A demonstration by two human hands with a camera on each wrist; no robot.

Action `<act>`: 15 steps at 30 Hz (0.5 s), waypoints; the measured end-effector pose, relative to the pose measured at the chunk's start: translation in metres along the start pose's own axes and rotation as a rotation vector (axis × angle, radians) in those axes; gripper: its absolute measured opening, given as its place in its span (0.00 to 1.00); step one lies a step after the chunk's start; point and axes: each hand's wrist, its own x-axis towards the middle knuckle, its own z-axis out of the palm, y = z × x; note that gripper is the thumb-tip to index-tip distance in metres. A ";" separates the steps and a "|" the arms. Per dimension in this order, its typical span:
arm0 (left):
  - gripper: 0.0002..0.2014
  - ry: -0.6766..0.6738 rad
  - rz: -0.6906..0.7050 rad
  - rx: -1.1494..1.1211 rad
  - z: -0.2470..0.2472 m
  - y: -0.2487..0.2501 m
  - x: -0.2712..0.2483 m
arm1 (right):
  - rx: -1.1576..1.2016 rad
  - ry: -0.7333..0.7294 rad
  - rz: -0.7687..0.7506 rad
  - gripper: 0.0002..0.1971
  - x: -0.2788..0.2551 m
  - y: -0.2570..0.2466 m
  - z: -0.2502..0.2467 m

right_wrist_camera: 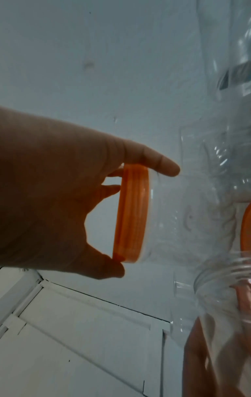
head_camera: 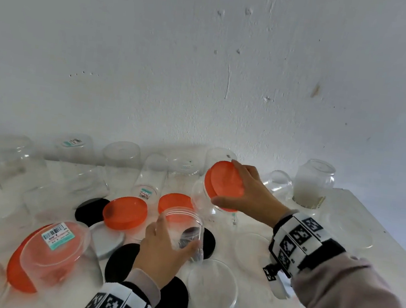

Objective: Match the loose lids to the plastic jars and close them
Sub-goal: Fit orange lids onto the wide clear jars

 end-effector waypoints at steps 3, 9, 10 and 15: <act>0.52 0.005 0.002 0.002 -0.002 0.001 -0.003 | 0.041 0.002 0.010 0.54 0.026 -0.008 0.008; 0.50 0.016 0.027 0.008 -0.003 0.002 -0.008 | 0.020 -0.086 -0.021 0.52 0.063 -0.023 0.031; 0.50 0.006 0.025 -0.005 -0.004 0.002 -0.009 | 0.020 -0.105 -0.020 0.51 0.067 -0.025 0.035; 0.49 0.012 0.036 -0.025 -0.006 -0.002 -0.008 | -0.088 -0.190 -0.029 0.50 0.084 -0.032 0.051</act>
